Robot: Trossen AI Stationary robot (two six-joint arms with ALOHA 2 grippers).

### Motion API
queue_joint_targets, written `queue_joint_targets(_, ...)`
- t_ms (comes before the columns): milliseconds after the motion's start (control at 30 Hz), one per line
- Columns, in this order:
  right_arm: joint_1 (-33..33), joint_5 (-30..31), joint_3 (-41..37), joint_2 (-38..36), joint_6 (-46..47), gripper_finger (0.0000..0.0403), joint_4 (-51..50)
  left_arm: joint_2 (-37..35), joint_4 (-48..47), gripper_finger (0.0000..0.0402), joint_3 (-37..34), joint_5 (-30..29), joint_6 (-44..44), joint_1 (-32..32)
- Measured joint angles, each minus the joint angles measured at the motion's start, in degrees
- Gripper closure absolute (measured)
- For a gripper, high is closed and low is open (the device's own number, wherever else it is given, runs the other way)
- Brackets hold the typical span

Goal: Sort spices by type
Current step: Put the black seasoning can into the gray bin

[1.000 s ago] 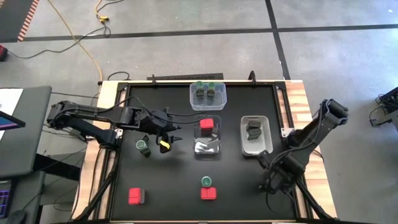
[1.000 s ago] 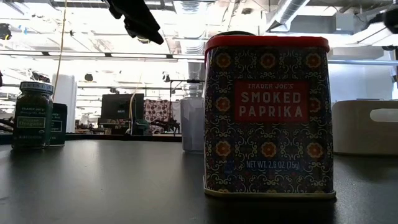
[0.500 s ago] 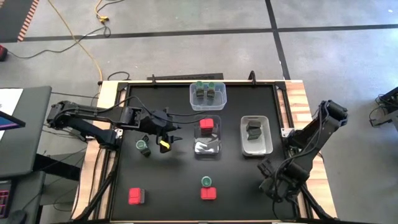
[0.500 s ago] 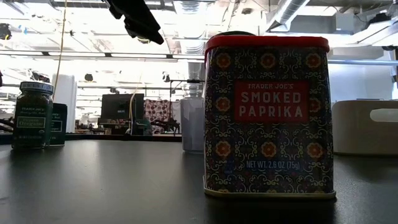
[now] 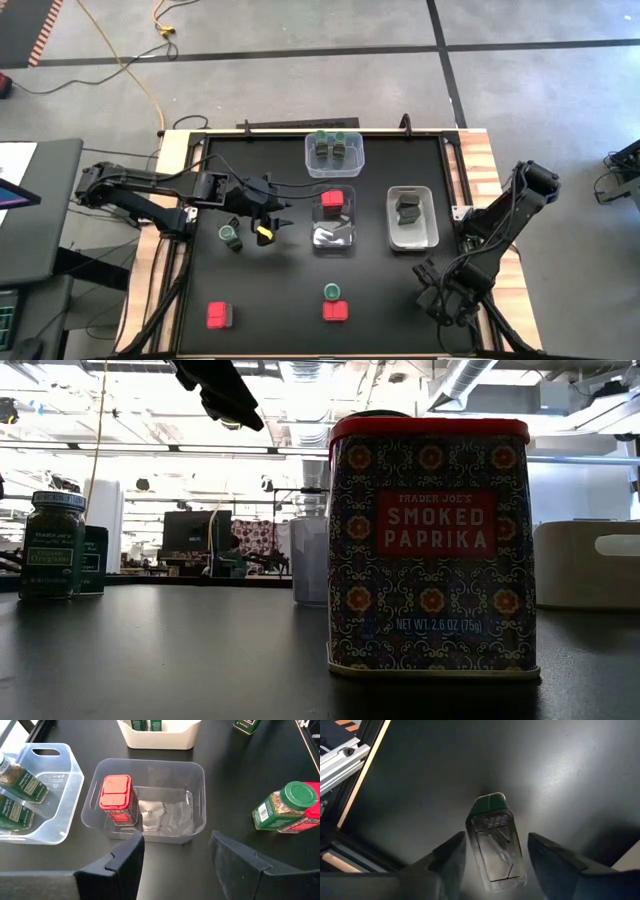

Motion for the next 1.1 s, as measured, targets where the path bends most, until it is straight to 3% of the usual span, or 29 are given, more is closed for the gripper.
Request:
queue_joint_targets(333,0.0,-0.2,0.1,-0.1,0.0,0.0274,0.0,0.0,0.0,0.0187,0.0,0.0,0.8,0.0)
queue_joint_targets(467,0.0,-0.2,0.1,-0.2,0.0,0.0305,0.0,0.0,0.0,0.0187,0.0,0.0,1.0,0.0)
queue_joint_targets(1100,0.0,-0.2,0.1,-0.1,0.6,0.0315,-0.1,0.0,0.0,0.0187,0.0,0.0,1.2,0.0)
